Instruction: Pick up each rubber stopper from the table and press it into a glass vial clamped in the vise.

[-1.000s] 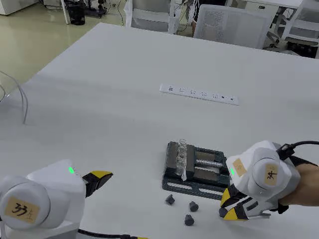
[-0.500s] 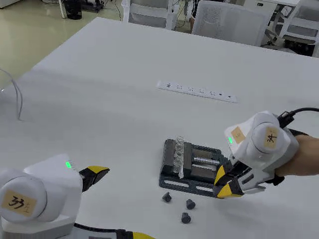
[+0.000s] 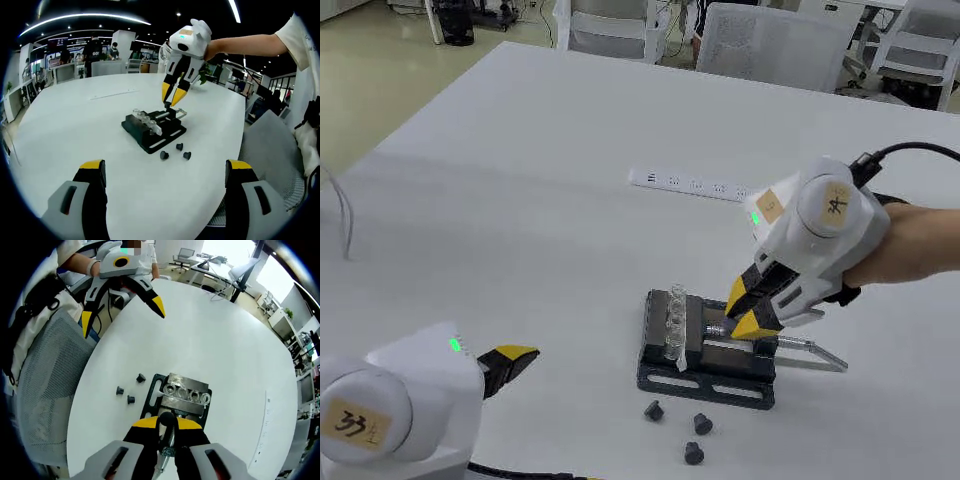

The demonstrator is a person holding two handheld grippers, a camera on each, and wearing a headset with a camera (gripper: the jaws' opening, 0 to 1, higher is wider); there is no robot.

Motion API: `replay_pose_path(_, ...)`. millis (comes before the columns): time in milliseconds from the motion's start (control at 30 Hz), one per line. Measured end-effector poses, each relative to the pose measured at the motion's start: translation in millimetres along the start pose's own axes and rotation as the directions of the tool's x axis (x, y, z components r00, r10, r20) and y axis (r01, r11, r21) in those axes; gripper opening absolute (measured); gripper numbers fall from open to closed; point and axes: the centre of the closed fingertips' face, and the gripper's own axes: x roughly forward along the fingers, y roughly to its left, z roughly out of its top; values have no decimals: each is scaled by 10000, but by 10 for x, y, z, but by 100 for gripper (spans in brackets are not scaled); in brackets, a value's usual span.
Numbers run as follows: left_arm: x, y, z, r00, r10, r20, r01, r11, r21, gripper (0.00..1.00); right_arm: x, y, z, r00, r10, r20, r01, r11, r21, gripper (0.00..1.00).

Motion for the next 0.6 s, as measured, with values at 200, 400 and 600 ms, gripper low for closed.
replay_pose_path(200, 22, 35, 28, 10000, -39, -67, 39, 10000, 65, 99, 6, -204, 102, 9999, -113, -2, 113, 9993, -355, 7)
replay_pose_path(400, 28, 56, 27, 9998, -65, -183, 67, 9999, 99, 99, 58, -372, 142, 9997, -258, 42, 260, 9992, -299, 7)
replay_pose_path(600, 41, 64, 1, 9992, -120, -372, 124, 9999, 96, 99, 155, -531, 148, 9982, -542, 250, 541, 9985, 26, 7)
